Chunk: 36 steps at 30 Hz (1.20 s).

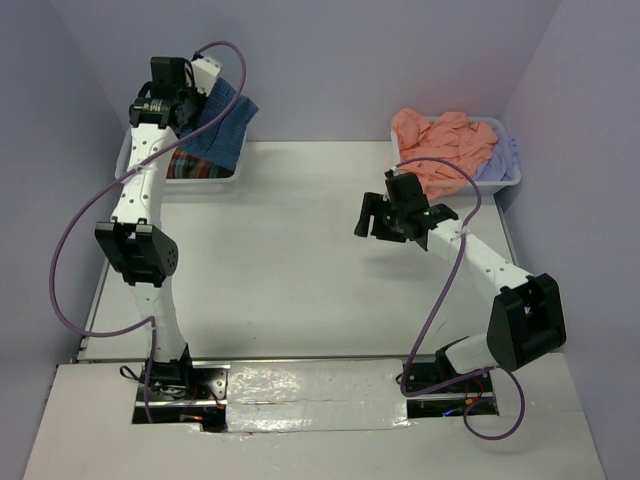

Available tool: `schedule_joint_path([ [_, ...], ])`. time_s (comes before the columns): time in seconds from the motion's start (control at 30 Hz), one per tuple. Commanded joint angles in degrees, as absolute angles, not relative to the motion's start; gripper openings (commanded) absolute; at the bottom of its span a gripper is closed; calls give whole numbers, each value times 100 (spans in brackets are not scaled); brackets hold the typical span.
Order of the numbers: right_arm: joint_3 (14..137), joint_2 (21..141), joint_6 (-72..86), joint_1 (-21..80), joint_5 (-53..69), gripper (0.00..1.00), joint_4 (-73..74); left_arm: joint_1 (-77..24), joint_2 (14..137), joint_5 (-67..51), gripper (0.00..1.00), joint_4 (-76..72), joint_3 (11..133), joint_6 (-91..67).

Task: Fold and stack the long sleeve shirts
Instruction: Neatly place the folded shirt into the bin

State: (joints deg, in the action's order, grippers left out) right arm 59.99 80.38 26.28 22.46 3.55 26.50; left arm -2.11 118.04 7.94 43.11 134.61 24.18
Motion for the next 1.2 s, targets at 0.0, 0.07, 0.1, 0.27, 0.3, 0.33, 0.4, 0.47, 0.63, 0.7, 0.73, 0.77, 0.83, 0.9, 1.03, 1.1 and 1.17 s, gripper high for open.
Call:
schedule_joint_path([
  [0.0, 6029, 7893, 2575, 2303, 237, 76, 2742, 148, 11839, 265, 0, 3938, 13623, 2031],
  [0.07, 6038, 7901, 2558, 2294, 220, 76, 2768, 228, 11917, 97, 0, 3859, 13588, 1943],
  [0.1, 6047, 7910, 2549, 2311, 211, 76, 2786, 272, 11944, 44, 0, 3824, 13527, 1864],
  [0.27, 6108, 7963, 2531, 2303, 211, 76, 2839, 483, 12242, -439, 0, 3779, 13483, 1740],
  [0.3, 6117, 7980, 2531, 2311, 202, 76, 2856, 501, 12287, -518, 0, 3736, 13448, 1758],
  [0.33, 6117, 7989, 2531, 2312, 202, 76, 2856, 536, 12322, -666, 0, 3683, 13412, 1758],
  [0.4, 6117, 8015, 2531, 2320, 202, 76, 2874, 571, 12454, -808, 0, 3587, 13368, 1828],
  [0.47, 6126, 8024, 2540, 2329, 185, 76, 2909, 589, 12647, -756, 0, 3490, 13429, 1837],
  [0.63, 6144, 8016, 2540, 2347, 115, 76, 2988, 826, 13060, -703, 0, 3306, 13667, 1714],
  [0.7, 6152, 8033, 2531, 2347, 105, 76, 3015, 888, 13096, -624, 0, 3217, 13562, 1766],
  [0.73, 6152, 8042, 2531, 2355, 97, 76, 3015, 888, 13122, -572, 1, 3138, 13448, 1819],
  [0.77, 6161, 8068, 2531, 2347, 105, 76, 3032, 879, 13157, -519, 5, 3120, 13412, 1924],
  [0.83, 6214, 8112, 2522, 2364, 105, 76, 3059, 888, 13227, -370, 18, 3042, 13333, 1995],
  [0.9, 6284, 8174, 2514, 2382, 97, 76, 3076, 905, 13297, -80, 26, 2971, 13342, 2004],
  [1.03, 6381, 8244, 2487, 2391, 88, 76, 3120, 958, 13430, 263, 50, 2813, 13395, 1916],
  [1.1, 6407, 8270, 2479, 2417, 88, 76, 3138, 967, 13456, 386, 66, 2716, 13360, 1986],
  [1.17, 6416, 8305, 2479, 2417, 79, 76, 3146, 967, 13491, 667, 85, 2655, 13368, 2030],
])
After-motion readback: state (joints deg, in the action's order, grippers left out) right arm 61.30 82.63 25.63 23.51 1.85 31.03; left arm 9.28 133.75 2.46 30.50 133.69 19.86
